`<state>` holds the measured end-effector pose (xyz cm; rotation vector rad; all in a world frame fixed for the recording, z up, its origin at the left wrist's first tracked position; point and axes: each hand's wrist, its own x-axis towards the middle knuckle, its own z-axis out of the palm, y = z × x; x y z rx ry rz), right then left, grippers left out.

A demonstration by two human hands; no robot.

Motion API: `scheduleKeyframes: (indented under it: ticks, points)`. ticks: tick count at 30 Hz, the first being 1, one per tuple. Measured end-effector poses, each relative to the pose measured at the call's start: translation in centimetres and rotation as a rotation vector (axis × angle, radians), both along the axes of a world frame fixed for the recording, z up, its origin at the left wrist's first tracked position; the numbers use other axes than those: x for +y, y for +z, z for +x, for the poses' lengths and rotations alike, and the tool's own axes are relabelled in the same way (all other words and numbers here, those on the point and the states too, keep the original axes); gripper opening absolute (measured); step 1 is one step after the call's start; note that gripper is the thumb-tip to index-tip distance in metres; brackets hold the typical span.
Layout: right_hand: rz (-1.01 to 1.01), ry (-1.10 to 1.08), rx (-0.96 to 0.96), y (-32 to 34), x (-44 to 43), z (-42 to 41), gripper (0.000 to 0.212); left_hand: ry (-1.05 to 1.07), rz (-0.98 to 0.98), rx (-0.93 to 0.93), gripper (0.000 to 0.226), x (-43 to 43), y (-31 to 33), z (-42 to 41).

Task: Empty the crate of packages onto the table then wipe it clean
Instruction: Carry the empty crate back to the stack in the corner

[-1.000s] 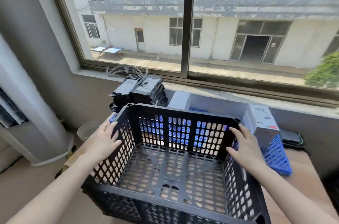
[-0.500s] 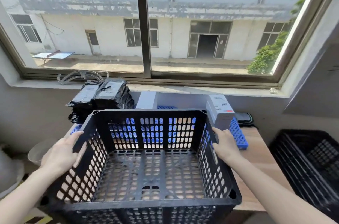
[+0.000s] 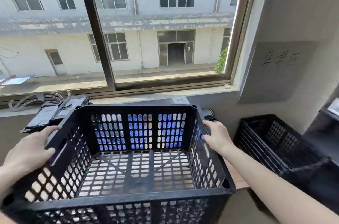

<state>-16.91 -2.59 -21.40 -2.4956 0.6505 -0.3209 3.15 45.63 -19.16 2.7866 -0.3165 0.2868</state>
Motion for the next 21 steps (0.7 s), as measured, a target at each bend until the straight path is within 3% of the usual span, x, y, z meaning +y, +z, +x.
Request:
scheduleKeyframes:
  ticks: [8,21]
  points:
    - [0.044,-0.148,-0.075,2.8,-9.3,-9.7,0.057,-0.189,-0.07,-0.038,0.053,-10.9,3.2,-0.4]
    - [0.035,-0.555,-0.058,6.0,-26.2,-30.8,0.054,-0.544,-0.073,0.065,0.05,-43.3,6.4,-10.8]
